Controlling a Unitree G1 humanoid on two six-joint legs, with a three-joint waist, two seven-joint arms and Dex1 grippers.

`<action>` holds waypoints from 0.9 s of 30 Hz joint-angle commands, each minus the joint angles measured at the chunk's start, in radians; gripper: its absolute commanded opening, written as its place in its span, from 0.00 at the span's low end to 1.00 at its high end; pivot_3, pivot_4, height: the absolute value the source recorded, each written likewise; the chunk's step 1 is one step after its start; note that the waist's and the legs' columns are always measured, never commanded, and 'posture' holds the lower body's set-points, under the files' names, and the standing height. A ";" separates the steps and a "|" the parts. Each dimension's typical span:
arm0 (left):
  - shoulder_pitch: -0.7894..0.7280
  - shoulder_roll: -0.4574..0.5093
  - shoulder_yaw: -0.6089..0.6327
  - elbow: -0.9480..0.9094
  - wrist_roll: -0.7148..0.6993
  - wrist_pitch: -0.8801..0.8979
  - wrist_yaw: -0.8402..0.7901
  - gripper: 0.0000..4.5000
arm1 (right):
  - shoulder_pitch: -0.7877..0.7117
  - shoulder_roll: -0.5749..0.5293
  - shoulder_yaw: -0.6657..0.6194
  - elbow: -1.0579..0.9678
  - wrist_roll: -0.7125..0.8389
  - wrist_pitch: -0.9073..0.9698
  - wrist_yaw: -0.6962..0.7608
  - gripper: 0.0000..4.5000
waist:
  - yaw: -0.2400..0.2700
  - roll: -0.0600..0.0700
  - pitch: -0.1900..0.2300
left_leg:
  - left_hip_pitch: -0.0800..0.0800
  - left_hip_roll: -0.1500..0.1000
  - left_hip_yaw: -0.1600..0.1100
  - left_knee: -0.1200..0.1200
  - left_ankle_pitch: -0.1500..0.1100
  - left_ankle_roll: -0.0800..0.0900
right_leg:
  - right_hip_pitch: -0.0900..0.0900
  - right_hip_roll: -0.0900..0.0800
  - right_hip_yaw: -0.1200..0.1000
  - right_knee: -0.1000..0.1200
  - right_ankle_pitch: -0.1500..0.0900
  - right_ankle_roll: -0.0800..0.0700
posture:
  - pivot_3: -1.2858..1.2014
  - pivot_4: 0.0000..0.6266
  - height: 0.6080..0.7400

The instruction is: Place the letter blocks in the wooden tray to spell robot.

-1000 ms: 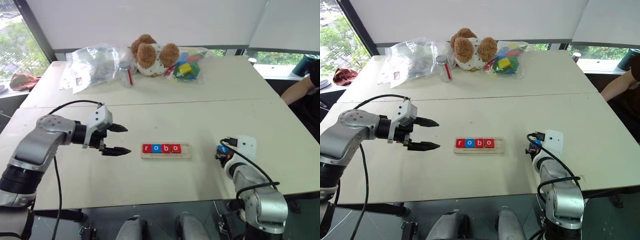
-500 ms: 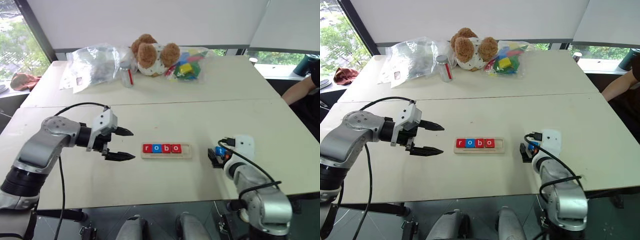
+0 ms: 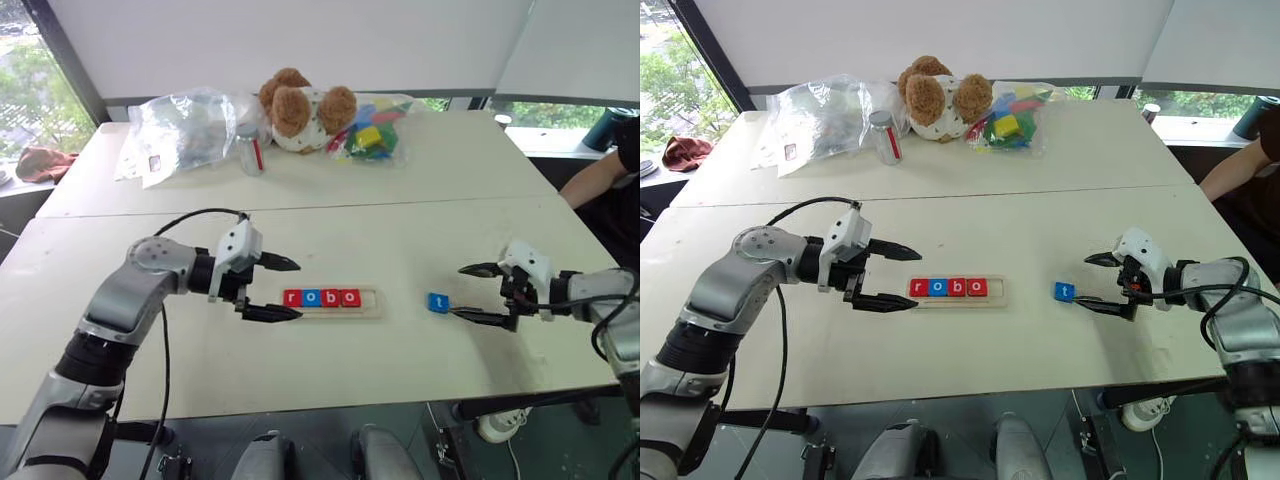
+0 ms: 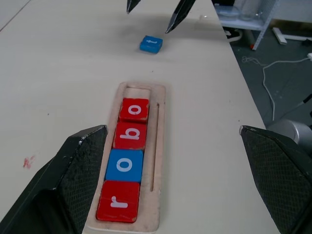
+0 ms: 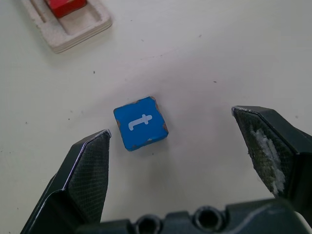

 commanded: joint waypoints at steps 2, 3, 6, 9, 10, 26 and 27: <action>0.022 0.012 0.029 -0.018 0.007 -0.022 0.025 1.00 | -0.053 0.025 0.050 0.090 -0.030 -0.099 0.049 0.97 | 0.006 0.000 0.000 | 0.000 0.000 0.000 0.000 0.000 0.000 | 0.000 -0.001 0.000 0.000 0.000 0.000 | 0.52 0.24 1.00; 0.030 0.009 0.028 -0.019 0.012 -0.028 0.035 1.00 | -0.062 0.035 0.063 0.107 -0.037 -0.113 0.053 0.97 | 0.006 0.000 0.000 | -0.001 -0.001 0.000 0.001 0.000 0.000 | 0.000 -0.002 0.000 0.000 0.000 0.000 | 0.52 0.24 1.00; 0.061 0.017 0.008 -0.016 0.049 -0.071 0.040 1.00 | -0.084 0.054 0.083 0.142 -0.049 -0.134 0.057 0.97 | 0.008 0.000 0.000 | -0.001 -0.002 0.000 0.001 0.000 -0.001 | 0.000 -0.004 0.000 0.000 0.000 0.000 | 0.52 0.24 1.00; 0.081 0.018 0.001 -0.023 0.061 -0.082 0.045 1.00 | -0.100 0.070 0.087 0.174 -0.054 -0.160 0.052 0.92 | 0.006 0.000 0.000 | -0.001 -0.003 0.000 0.001 0.001 -0.001 | 0.000 -0.005 0.000 0.000 0.000 0.000 | 0.52 0.24 1.00; 0.082 0.016 0.003 -0.024 0.063 -0.083 0.048 1.00 | -0.101 0.072 0.088 0.182 -0.055 -0.168 0.054 0.85 | 0.007 0.000 0.000 | -0.001 -0.003 0.000 0.001 0.001 -0.001 | 0.000 -0.005 0.000 0.000 0.000 0.000 | 0.52 0.24 1.00; 0.049 0.029 -0.002 0.030 0.097 -0.106 0.036 1.00 | -0.184 0.112 0.120 0.003 0.013 0.098 0.098 0.25 | 0.002 0.001 0.000 | -0.002 -0.002 0.000 0.001 0.001 -0.002 | -0.001 -0.005 0.000 0.000 0.000 0.000 | 0.52 0.24 1.00; 0.046 0.029 -0.003 0.036 0.098 -0.108 0.034 1.00 | -0.212 0.127 0.139 -0.025 0.008 0.127 0.101 0.25 | -0.003 0.001 0.000 | -0.002 -0.002 0.000 0.001 0.001 -0.002 | -0.002 -0.005 0.001 0.000 0.000 0.000 | 0.52 0.24 1.00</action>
